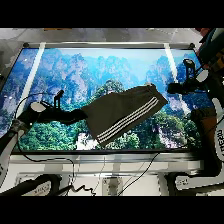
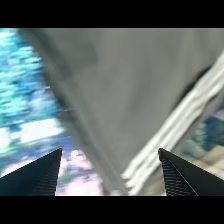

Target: Fold the clothes and pants, and hang the long-sleeved shirts on hangers.

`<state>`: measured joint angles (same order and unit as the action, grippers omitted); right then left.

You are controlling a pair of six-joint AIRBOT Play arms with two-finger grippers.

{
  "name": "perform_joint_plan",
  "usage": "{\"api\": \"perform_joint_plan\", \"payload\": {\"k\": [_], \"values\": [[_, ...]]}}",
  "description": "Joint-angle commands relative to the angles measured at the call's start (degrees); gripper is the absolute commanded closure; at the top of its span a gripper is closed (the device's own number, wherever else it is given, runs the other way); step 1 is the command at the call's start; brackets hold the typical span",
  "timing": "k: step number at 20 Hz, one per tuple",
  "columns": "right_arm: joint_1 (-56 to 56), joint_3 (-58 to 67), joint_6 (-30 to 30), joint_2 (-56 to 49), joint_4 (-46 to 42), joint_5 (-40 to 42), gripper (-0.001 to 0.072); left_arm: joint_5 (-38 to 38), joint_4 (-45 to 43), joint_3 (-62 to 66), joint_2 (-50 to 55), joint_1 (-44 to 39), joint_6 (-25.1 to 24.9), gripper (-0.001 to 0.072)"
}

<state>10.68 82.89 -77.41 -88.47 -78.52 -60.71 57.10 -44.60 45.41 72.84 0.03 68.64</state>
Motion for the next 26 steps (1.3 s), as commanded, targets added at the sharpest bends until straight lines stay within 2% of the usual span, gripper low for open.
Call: {"api": "perform_joint_plan", "payload": {"k": [1,6,7,9,10,11,12,13,16,19,20,21,23,24,26], "values": [[0.0,0.02,-0.04,-0.02,2.34,0.87,0.0227,-1.22,-0.46,-1.66,3.56,0.55,-4.37,-0.0006],[-0.02,0.02,-0.02,-0.02,6.49,1.42,0.023,-5.86,22.03,-1.75,13.84,-3.74,-17.51,0.0008],[-0.02,0.02,-0.02,-0.02,6.75,1.49,0.0237,-6.16,25.05,-1.62,15.23,-4.33,-19.02,0.0096],[-0.02,0.02,-0.02,-0.02,6.73,1.49,0.0237,-6.12,27.54,-0.76,16.68,-4.94,-20.31,0.0382],[-0.02,0.02,-0.02,-0.02,6.73,1.46,0.0238,-5.99,27.04,0.04,16.72,-4.92,-20.31,0.0565],[-0.02,0.02,-0.02,0.0,6.71,1.36,0.0237,-5.07,26.34,1.22,16.65,-4.24,-20.39,0.0693],[0.0,0.02,0.07,0.0,6.62,1.29,0.024,-3.04,25.35,2.82,16.55,-3.17,-20.48,0.0694],[0.0,0.02,0.81,0.0,6.23,1.29,0.0294,0.44,23.1,5.14,16.31,-1.46,-20.41,0.0694],[1.05,0.02,4.66,0.0,4.85,-0.68,0.0303,14.4,9.29,14.49,13.86,5.97,-16.57,0.0694],[2.21,-0.57,16.48,-0.07,8.0,-8.83,0.0305,28.09,-3.87,23.85,10.45,13.68,-16.17,0.0695],[2.56,-1.9,18.86,-0.07,11.98,-10.25,0.0308,29.66,-7.43,25.94,9.33,15.93,-16.17,0.0694],[2.54,-3.89,21.73,-0.17,17.77,-11.32,0.0342,29.03,-10.03,27.08,8.35,17.94,-16.2,0.0694],[1.66,-8.96,25.51,-1.31,30.08,-13.4,0.0365,26.47,-11.13,27.26,7.67,20.74,-16.2,0.0694],[0.57,-11.39,25.49,-2.1,33.88,-12.13,0.0359,25.42,-11.17,27.23,7.87,21.57,-16.33,0.0694],[-2.99,-15.21,24.81,-3.89,37.42,-6.01,0.015,22.91,-11.17,27.23,8.74,21.9,-16.35,0.0693]]}}
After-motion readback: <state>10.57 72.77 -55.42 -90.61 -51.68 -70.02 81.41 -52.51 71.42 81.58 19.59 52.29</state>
